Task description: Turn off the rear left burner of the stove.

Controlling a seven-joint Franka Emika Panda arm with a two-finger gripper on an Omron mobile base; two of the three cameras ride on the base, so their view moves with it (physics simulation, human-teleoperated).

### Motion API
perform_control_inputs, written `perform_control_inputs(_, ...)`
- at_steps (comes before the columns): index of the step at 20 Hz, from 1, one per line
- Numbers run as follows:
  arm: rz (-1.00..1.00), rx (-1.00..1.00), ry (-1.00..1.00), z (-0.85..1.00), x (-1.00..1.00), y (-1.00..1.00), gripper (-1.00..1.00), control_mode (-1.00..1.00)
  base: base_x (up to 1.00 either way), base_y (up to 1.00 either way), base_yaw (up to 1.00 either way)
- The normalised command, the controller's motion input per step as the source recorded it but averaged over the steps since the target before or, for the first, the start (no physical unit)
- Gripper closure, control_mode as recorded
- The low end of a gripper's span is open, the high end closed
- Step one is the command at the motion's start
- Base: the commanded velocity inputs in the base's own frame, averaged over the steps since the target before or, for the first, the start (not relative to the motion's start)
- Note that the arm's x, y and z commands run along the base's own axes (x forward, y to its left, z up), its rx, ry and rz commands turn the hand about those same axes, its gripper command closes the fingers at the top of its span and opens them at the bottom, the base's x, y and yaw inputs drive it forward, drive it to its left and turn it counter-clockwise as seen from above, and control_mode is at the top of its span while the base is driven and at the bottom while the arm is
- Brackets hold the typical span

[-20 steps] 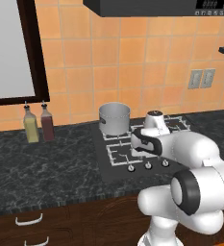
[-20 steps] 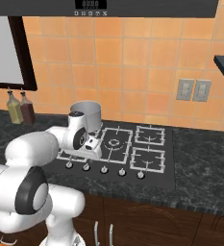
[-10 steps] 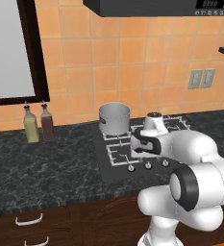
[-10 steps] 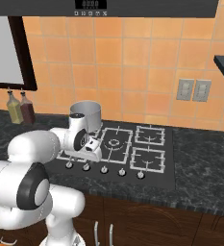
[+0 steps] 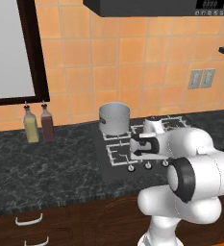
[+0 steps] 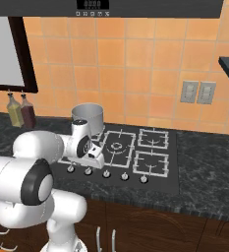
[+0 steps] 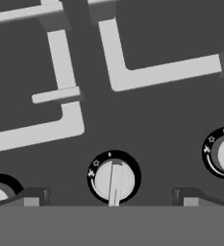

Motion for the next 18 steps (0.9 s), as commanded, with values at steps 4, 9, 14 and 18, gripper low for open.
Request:
perform_control_inputs(4, -0.01, 0.00, 0.00, -0.06, 0.02, 0.00, -1.00, -1.00, 0.00, 0.00, 0.00)
perform_control_inputs(9, 0.00, 0.00, 0.00, -0.09, 0.00, 0.00, -1.00, -1.00, 0.00, 0.00, 0.00)
perform_control_inputs(14, 0.00, 0.00, 0.00, -0.11, 0.00, 0.00, -1.00, -1.00, 0.00, 0.00, 0.00)
perform_control_inputs(18, 0.00, 0.00, 0.00, -0.09, 0.00, 0.00, -1.00, -1.00, 0.00, 0.00, 0.00)
